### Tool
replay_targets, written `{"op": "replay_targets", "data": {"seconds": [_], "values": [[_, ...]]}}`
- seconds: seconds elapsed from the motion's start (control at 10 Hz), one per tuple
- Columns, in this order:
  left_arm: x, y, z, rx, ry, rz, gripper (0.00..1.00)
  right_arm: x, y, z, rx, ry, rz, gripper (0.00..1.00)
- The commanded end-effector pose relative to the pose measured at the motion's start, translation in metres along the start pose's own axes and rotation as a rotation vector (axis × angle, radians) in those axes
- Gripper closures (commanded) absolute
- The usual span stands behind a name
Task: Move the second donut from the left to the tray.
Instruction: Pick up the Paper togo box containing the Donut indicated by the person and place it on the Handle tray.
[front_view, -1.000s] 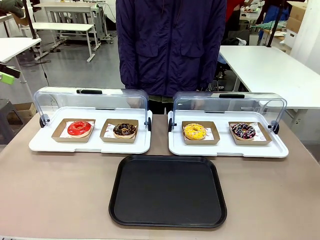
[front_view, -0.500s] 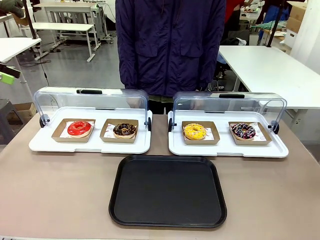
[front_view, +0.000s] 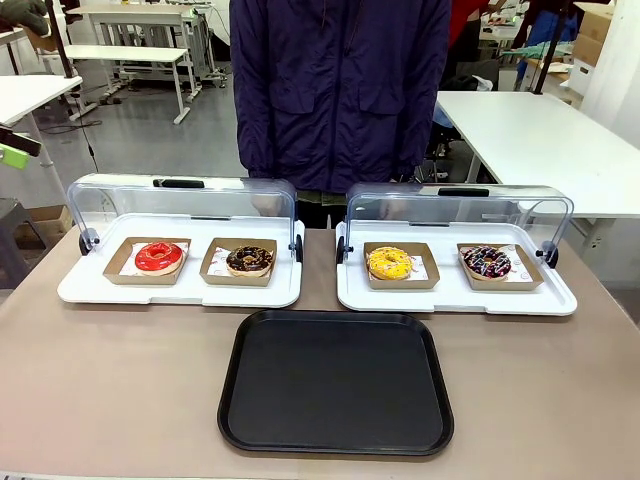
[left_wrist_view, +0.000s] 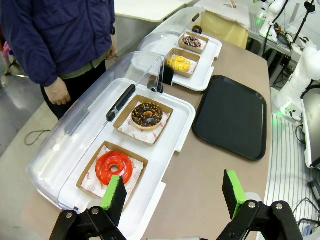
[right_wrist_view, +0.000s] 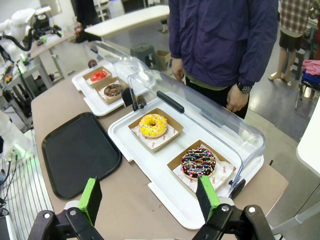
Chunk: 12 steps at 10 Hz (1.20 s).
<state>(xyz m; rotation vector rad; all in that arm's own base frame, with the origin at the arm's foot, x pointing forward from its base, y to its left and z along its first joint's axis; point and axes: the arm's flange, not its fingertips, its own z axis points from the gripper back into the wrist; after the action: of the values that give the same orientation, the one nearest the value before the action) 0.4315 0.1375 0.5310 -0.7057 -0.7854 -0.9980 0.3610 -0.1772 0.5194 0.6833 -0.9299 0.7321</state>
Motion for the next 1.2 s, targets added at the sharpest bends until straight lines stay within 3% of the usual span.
{"op": "replay_targets", "data": {"seconds": [0.0, 1.1], "values": [[0.0013, -0.0008, 0.0007, -0.007, -0.016, -0.009, 0.00, 0.0026, -0.0031, -0.0013, 0.001, -0.031, 0.025, 0.00], [0.0013, -0.0008, 0.0007, -0.007, -0.016, -0.009, 0.00, 0.0026, -0.0031, -0.0013, 0.001, -0.031, 0.025, 0.00]]}}
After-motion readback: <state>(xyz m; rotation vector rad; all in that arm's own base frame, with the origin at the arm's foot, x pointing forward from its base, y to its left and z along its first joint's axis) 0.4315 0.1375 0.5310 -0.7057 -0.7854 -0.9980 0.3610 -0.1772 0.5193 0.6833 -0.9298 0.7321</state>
